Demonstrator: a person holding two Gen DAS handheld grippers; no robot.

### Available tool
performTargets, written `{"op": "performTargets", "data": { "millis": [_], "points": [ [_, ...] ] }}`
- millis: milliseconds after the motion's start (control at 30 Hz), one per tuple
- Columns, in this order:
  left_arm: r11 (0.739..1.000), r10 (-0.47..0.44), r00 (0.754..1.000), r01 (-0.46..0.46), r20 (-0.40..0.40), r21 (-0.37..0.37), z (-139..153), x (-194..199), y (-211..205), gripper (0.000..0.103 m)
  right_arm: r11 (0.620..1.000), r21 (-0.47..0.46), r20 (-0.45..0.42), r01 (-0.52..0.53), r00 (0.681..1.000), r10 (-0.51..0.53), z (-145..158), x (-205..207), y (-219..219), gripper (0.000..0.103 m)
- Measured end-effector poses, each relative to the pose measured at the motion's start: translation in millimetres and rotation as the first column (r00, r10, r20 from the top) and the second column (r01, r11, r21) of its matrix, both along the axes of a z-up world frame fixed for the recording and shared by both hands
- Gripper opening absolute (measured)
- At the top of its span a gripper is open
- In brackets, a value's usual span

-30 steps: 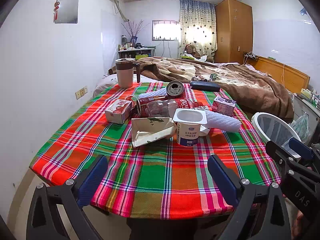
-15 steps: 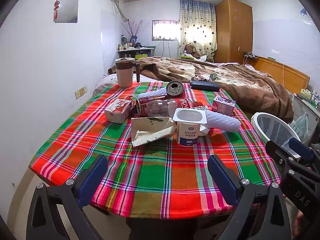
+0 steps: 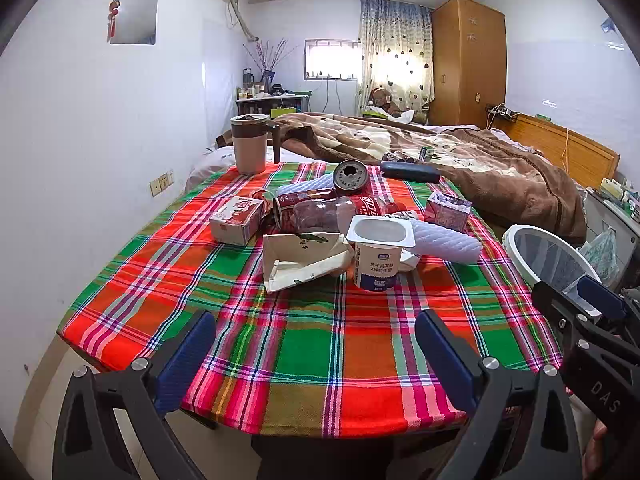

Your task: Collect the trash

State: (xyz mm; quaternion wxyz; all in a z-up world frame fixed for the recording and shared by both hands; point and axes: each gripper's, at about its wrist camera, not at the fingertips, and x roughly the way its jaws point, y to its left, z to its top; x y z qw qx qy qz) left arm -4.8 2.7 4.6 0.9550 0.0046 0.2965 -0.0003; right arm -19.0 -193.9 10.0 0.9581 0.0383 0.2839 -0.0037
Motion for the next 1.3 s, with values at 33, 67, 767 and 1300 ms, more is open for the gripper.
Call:
{"op": "performTargets", "data": {
  "millis": [33,67,767,1300],
  "points": [
    [1.0,0.0,1.0,0.0,0.0,0.0,-0.5,0.0,-0.3,0.101,1.0,-0.001,0.0,0.0,1.0,0.0,-0.2,0.1,0.2,0.074],
    [1.0,0.0,1.0,0.0,0.0,0.0,-0.4,-0.2,-0.5,0.101,1.0,-0.001,0.0,0.0,1.0,0.0,0.1,-0.2,0.1,0.074],
    [0.999,-0.008,0.995,0.003,-0.095,-0.054,-19.3,41.3,33.7,0.101,0.994,-0.05,-0.032,-0.101,0.994,0.1,-18.7,57.5,-13.1,0.074],
    [0.985,-0.166,0.973,0.171,-0.158,0.016,-29.8,107.2,46.0,0.101,0.934,-0.133,-0.199,-0.333,0.932,0.304,-35.0,120.5,-2.0,0.074]
  ]
}}
